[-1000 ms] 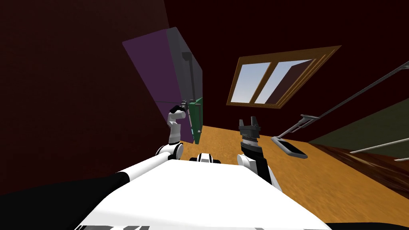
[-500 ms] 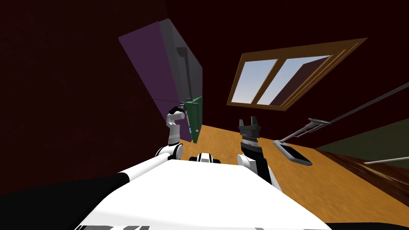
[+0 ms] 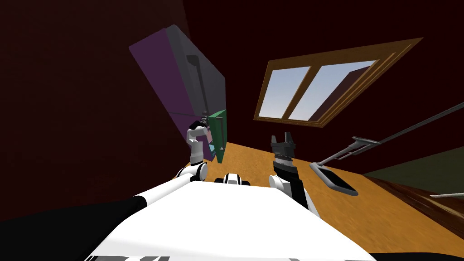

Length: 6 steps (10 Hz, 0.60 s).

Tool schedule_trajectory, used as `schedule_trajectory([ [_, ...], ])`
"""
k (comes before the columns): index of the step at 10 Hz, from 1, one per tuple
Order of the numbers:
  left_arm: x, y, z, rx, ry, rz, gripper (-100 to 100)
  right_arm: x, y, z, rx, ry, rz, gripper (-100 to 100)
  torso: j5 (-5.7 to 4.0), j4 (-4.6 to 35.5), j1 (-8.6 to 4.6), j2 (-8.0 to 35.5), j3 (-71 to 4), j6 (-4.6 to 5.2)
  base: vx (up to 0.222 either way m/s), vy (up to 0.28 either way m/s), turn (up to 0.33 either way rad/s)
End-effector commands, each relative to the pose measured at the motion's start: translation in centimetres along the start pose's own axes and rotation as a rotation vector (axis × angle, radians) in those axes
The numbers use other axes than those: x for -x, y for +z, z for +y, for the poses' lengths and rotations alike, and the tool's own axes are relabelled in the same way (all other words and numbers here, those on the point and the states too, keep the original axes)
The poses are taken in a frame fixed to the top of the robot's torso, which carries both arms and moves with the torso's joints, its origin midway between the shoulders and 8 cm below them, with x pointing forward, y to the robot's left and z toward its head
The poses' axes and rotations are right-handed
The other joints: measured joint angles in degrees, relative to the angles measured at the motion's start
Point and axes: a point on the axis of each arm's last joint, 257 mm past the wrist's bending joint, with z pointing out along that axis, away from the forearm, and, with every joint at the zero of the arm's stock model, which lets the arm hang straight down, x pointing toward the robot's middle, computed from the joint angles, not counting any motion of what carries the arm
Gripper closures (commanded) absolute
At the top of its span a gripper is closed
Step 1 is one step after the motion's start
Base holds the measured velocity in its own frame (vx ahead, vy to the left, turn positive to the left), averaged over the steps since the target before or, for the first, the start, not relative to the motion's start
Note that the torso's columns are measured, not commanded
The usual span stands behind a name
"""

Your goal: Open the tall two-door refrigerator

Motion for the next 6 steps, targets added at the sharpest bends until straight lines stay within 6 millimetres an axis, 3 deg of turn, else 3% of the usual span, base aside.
schedule_trajectory([
  [1, 1.0, -0.1, -2.4, -0.048, 0.003, -0.029, 100, 0.0, 0.0, 0.0, 0.0, 0.0, 0.0, 0, -0.05, 0.0, -0.09, -0.1, -0.1, -0.02, 0.074, -0.307, 0.083],
  [5, 4.4, -0.4, -2.9, -0.055, 0.01, -0.11, 100, 0.0, 0.0, 0.0, 0.0, 0.0, 0.0, 0, 0.07, 0.0, 0.22, 0.1, 0.1, -0.16, 0.032, -0.293, 0.063],
  [6, 4.4, -0.4, -2.9, -0.055, 0.01, -0.11, 100, 0.0, 0.0, 0.0, 0.0, 0.0, 0.0, 0, 0.0, 0.1, 0.11, 0.2, 0.1, -0.26, 0.056, -0.308, 0.078],
])
